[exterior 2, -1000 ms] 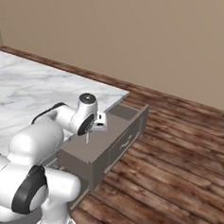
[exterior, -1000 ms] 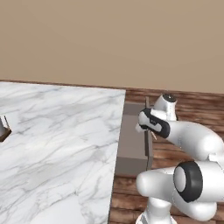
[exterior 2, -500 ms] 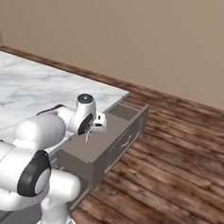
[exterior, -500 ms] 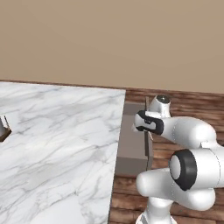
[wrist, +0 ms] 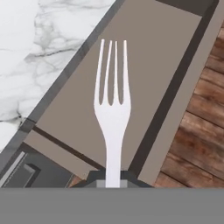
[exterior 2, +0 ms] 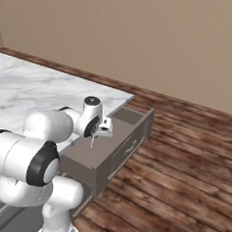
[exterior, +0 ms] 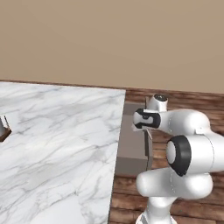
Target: Organize the utensils by type. Pick up the wooden spoons from the counter and place them in the open cabinet. Then pick up the metallic utensils from the counter and place them in the open drawer.
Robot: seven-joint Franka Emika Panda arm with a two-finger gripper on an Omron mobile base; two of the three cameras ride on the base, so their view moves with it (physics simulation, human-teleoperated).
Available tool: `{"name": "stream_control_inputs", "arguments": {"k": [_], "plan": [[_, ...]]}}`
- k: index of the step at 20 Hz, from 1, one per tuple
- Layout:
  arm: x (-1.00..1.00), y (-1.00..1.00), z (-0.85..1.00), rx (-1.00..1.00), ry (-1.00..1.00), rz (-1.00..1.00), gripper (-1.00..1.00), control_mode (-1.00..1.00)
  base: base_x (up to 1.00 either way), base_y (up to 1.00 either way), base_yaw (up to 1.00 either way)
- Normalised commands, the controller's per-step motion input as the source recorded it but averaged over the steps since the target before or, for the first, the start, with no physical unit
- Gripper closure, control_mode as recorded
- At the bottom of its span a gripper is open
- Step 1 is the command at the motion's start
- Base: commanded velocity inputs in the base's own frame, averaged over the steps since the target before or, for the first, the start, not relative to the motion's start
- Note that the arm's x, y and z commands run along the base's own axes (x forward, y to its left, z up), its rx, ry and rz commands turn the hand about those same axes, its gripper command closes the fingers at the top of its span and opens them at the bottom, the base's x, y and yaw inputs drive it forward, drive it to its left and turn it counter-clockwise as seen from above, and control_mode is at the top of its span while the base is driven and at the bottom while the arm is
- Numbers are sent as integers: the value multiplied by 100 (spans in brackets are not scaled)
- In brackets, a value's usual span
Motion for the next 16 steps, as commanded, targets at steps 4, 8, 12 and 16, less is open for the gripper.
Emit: {"name": "stream_control_inputs", "arguments": {"k": [4,8,12,16], "plan": [[16,0,-19,0,0,0,100,-100,0,0,0],[16,0,-21,0,1,-1,100,-100,0,0,0],[11,-1,-22,0,0,0,100,-100,0,0,0],[7,-1,-25,0,0,0,100,-100,0,0,0]]}}
